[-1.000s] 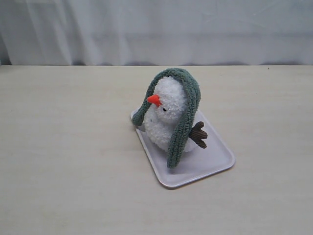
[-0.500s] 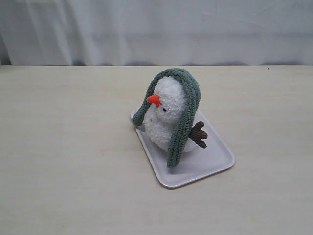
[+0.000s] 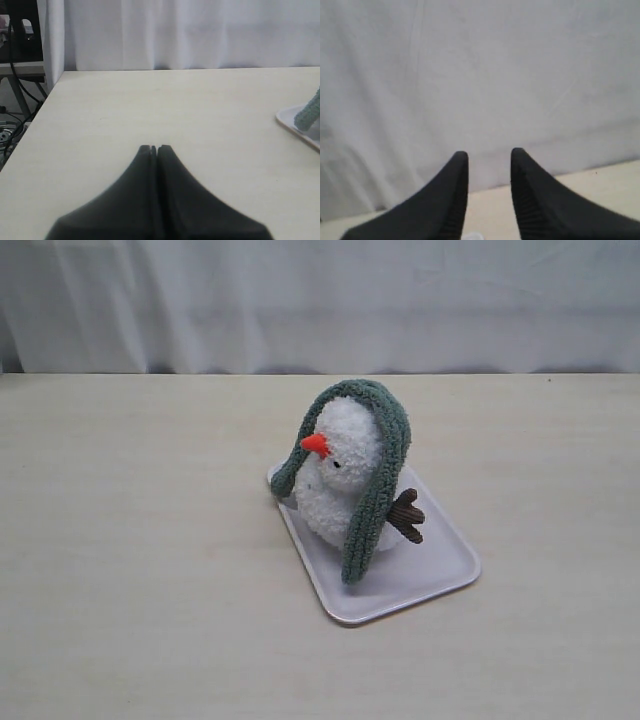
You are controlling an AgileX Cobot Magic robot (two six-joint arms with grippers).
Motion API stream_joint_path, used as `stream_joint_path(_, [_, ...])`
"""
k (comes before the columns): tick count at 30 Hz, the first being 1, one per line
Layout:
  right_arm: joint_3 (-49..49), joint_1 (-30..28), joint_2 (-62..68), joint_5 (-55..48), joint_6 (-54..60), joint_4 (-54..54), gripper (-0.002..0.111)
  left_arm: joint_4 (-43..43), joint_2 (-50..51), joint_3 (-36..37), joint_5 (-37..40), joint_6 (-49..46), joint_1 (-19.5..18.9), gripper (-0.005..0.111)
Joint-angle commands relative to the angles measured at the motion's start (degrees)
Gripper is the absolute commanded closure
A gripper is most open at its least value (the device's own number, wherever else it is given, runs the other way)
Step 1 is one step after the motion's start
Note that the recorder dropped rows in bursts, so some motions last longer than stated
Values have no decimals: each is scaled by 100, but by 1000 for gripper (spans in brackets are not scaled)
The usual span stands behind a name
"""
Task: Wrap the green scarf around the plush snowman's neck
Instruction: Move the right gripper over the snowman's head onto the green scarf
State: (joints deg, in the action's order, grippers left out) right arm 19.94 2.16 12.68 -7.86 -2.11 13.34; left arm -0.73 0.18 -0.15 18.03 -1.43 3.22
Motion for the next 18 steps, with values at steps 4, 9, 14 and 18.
stream_joint_path(4, [1716,1,2204,-2320,397,-47,43,0,-18,15,-23,23,-20,107])
stream_joint_path(9, [2212,1,3328,-2630,1942,1481,38,0,-18,15,-23,23,-20,107])
stream_joint_path(14, [2581,1,4577,-2738,3758,3250,38,0,-18,15,-23,23,-20,107])
stream_joint_path(18, [2940,1,5542,-2710,4641,3761,38,0,-18,15,-23,23,-20,107])
